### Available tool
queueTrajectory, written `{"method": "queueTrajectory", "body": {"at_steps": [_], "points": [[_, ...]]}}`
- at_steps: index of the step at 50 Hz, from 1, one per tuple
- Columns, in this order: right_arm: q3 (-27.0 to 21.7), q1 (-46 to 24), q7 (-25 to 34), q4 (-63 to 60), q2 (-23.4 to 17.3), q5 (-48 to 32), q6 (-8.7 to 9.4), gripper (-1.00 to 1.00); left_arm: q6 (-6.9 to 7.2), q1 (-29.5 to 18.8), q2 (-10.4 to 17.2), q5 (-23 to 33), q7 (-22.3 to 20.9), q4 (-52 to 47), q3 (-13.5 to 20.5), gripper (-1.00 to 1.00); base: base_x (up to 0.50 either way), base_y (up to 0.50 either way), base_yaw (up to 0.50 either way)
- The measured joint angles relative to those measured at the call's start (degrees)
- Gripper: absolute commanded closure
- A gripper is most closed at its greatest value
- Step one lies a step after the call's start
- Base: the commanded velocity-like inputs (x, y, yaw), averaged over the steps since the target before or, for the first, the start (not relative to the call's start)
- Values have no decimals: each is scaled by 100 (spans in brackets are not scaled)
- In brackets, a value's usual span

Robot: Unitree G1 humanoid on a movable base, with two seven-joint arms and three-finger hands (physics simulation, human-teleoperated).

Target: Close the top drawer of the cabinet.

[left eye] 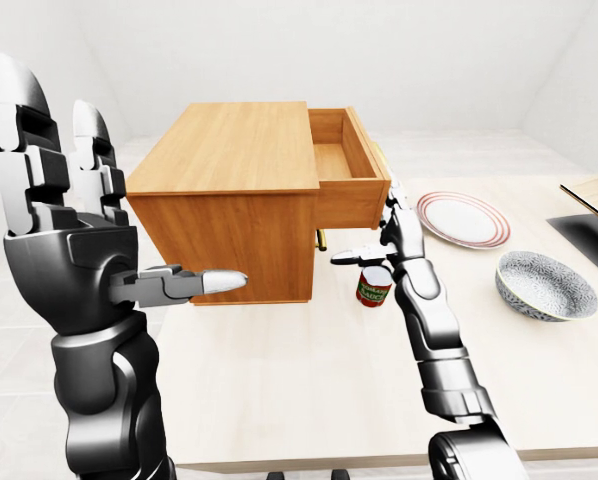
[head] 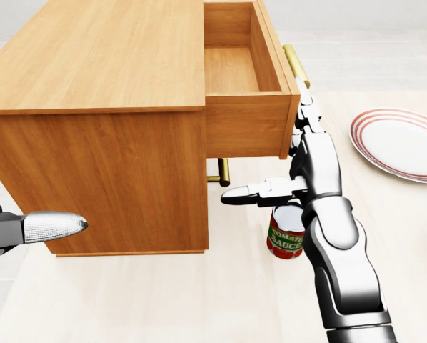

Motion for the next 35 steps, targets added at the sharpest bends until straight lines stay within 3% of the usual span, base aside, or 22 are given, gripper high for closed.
{"method": "queueTrajectory", "body": {"at_steps": [35], "points": [[-76,-232,53,688,228,-76,-110,-100,0,-3,-2,-80,27,10,39,-100,0,0,0]]}}
